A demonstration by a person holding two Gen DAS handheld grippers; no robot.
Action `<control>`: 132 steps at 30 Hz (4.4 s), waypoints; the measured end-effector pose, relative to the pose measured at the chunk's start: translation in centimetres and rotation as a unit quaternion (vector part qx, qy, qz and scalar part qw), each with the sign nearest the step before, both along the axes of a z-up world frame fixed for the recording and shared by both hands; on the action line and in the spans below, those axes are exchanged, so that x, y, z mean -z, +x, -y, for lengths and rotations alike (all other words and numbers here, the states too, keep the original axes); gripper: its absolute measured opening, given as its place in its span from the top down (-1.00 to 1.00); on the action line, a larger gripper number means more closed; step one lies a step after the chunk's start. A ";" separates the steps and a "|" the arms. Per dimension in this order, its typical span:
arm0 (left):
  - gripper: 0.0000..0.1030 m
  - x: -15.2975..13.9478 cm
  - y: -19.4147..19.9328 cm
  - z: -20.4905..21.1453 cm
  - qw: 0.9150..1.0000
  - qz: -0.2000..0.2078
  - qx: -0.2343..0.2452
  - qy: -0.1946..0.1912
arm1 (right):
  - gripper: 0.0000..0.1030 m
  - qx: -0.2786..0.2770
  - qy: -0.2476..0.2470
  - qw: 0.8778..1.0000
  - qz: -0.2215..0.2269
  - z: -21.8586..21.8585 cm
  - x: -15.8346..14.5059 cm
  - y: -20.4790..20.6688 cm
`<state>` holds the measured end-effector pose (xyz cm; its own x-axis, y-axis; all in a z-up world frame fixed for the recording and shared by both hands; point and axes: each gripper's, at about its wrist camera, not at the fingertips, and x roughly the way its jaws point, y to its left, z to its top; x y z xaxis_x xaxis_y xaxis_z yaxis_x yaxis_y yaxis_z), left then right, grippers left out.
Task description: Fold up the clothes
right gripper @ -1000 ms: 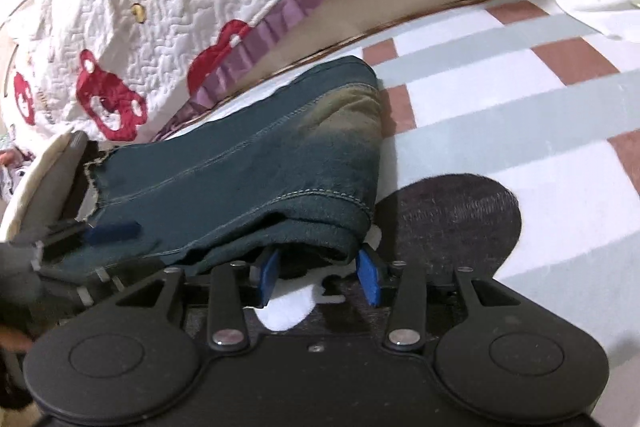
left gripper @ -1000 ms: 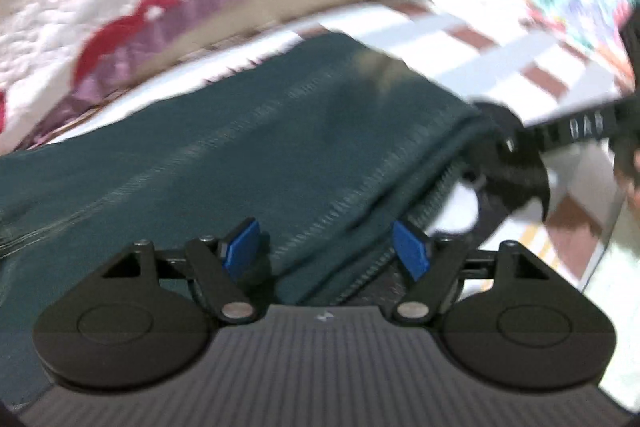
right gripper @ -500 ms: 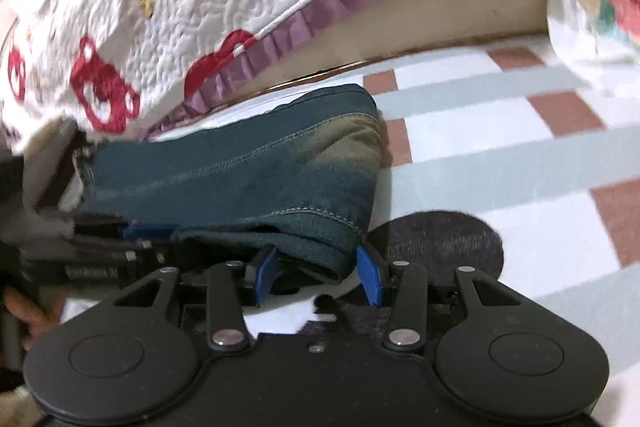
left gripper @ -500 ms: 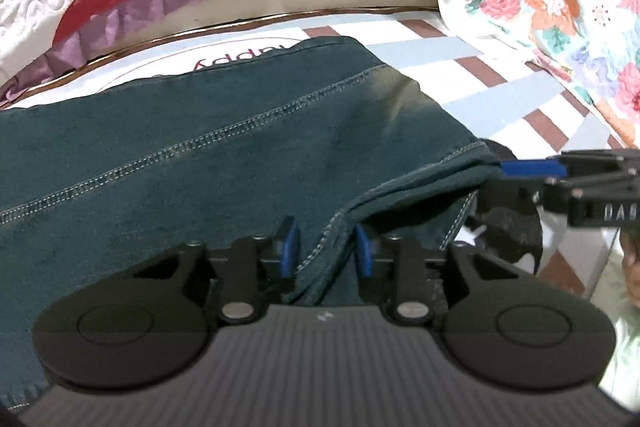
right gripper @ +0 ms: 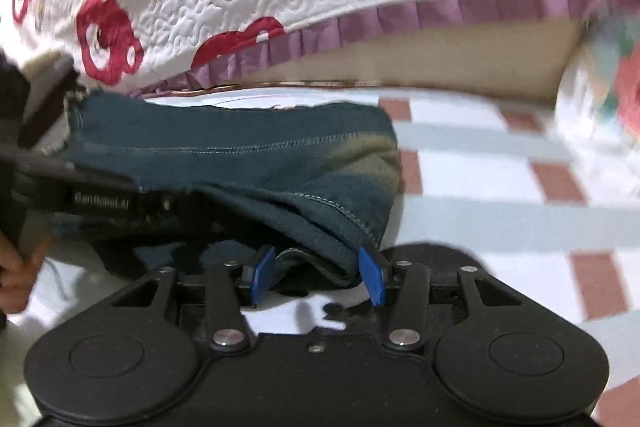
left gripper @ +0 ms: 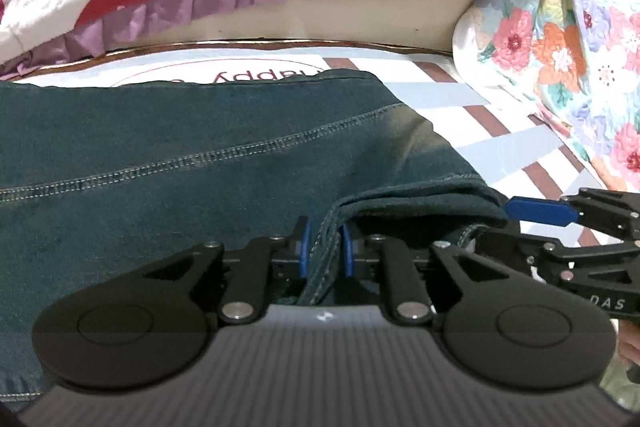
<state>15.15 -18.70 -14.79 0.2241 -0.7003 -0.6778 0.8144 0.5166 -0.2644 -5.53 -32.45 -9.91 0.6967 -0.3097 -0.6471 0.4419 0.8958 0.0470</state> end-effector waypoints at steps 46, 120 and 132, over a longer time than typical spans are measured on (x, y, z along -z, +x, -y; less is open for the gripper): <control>0.14 -3.2 1.8 -8.5 0.991 0.051 -0.106 0.060 | 0.74 0.119 0.107 0.976 0.148 6.7 0.1 1.3; -0.26 -1.7 -0.5 -8.2 0.995 0.097 -0.021 0.015 | 0.74 -0.024 0.144 0.970 0.197 4.4 -6.9 4.9; -0.27 -0.9 0.4 -4.5 0.993 -0.093 0.042 -0.054 | 0.80 -0.036 0.153 0.945 0.288 3.6 -10.3 0.5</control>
